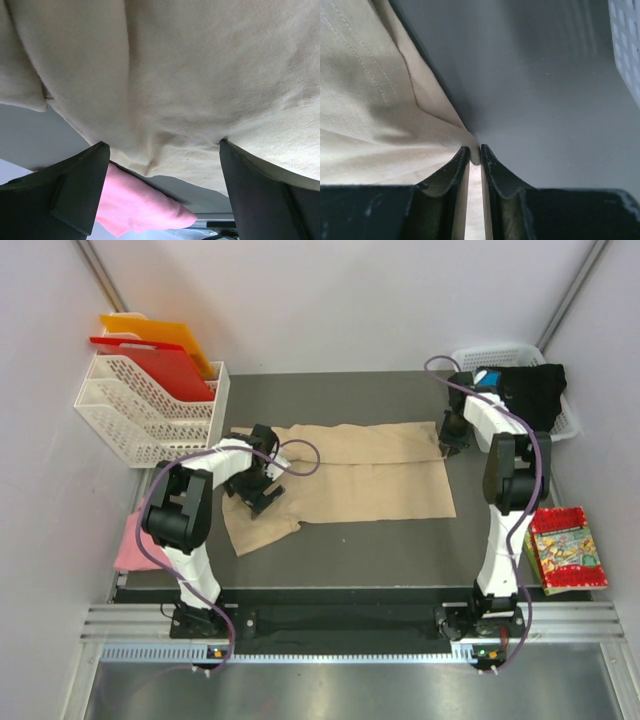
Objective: Fold and stack the t-shirts
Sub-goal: Fold the tshirt
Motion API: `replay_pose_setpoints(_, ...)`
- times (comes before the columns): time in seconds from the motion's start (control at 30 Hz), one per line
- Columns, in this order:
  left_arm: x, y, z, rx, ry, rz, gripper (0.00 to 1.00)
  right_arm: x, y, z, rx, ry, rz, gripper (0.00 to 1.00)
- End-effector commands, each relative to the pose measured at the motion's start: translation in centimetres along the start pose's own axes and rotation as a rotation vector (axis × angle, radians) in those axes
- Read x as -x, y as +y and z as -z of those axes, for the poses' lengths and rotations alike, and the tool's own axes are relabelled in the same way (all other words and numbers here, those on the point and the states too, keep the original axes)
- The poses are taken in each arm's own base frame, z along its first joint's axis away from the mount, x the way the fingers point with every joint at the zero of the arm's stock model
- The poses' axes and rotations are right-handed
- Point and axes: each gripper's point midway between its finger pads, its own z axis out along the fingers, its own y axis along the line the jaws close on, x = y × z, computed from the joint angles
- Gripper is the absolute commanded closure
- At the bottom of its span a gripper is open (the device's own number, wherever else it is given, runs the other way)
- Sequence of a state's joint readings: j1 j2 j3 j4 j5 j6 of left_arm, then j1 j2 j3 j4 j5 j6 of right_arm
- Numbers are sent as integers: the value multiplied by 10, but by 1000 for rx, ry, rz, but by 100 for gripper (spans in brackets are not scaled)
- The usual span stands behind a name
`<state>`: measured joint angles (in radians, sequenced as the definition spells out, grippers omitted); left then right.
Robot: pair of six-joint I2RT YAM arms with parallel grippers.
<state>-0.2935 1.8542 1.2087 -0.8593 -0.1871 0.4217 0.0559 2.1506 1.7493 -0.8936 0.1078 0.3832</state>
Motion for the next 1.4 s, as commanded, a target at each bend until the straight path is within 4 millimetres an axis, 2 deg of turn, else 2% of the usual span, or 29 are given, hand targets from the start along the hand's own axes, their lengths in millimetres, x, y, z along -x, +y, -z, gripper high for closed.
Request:
replay_pose_setpoints(0.0, -22, -1, -20, -5, 95, -7, 5, 0, -10, -5, -35, 4, 20, 85)
replay_pose_setpoints(0.03, -22, -1, -19, -6, 96, -7, 5, -1, -10, -7, -33, 11, 20, 85)
replay_pose_setpoints(0.1, -21, 1, -17, -6, 93, -3, 5, -4, -9, -10, -23, 23, 21, 75)
replay_pose_setpoints(0.13, -20, 0, -16, -9, 91, -6, 5, -6, -4, -11, 4, 35, 30, 66)
replay_pose_setpoints(0.17, -18, 1, -16, -6, 86, -3, 5, -9, -2, -13, 13, 46, 32, 49)
replay_pose_setpoints(0.27, -16, 2, -14, -7, 84, -2, 5, -17, 4, -13, 23, 101, 52, 33)
replay_pose_setpoints(0.33, -16, 3, -12, -8, 89, -2, 5, -11, 7, -8, 8, 79, 59, 32)
replay_pose_setpoints(0.47, -21, 5, -12, 8, 101, -13, 5, 32, 26, 27, 68, -73, 25, 32)
replay_pose_setpoints(0.53, -27, 5, -13, 6, 112, -16, 5, 39, 34, 32, 88, -79, 21, 33)
replay_pose_setpoints(0.57, -29, 7, -12, 9, 113, -14, 5, 55, 41, 45, 100, -119, 19, 33)
replay_pose_setpoints(0.6, -32, 9, -12, 9, 117, -9, 5, 53, 44, 39, 90, -101, 30, 33)
replay_pose_setpoints(0.63, -36, 9, -14, 7, 126, -9, 5, 53, 42, 41, 65, -94, 32, 34)
replay_pose_setpoints(0.67, -38, 11, -13, 12, 127, -6, 5, 63, 43, 49, 58, -125, 33, 34)
replay_pose_setpoints(0.7, -42, 13, -14, 15, 134, 1, 5, 62, 48, 51, 49, -131, 49, 34)
replay_pose_setpoints(0.83, -46, 17, -10, 14, 133, 14, 5, 51, 41, 57, -38, -141, 59, 34)
replay_pose_setpoints(0.87, -46, 18, -10, 16, 131, 14, 5, 46, 43, 50, -33, -133, 67, 34)
replay_pose_setpoints(0.9, -46, 18, -10, 16, 131, 16, 5, 45, 51, 51, -6, -147, 76, 34)
replay_pose_setpoints(0.97, -45, 19, -11, 17, 135, 20, 5, 38, 72, 41, 80, -129, 81, 34)
replay_pose_setpoints(1.03, -41, 20, -9, 11, 129, 28, 5, 28, 89, 22, 127, -82, 94, 35)
replay_pose_setpoints(1.07, -38, 21, -8, 13, 121, 30, 5, 31, 94, 20, 134, -83, 95, 35)
replay_pose_setpoints(1.1, -37, 22, -5, 14, 120, 30, 5, 26, 97, 4, 121, -55, 104, 35)
replay_pose_setpoints(1.13, -29, 28, 1, 19, 99, 34, 5, 31, 101, 3, 123, -65, 101, 36)
replay_pose_setpoints(1.17, -25, 30, 4, 19, 90, 36, 5, 30, 100, -5, 115, -49, 103, 36)
replay_pose_setpoints(1.23, -15, 38, 15, 30, 63, 42, 5, 32, 95, -8, 92, -55, 101, 36)
replay_pose_setpoints(1.37, -15, 42, 18, 35, 58, 50, 5, 29, 79, -17, 46, -54, 100, 36)
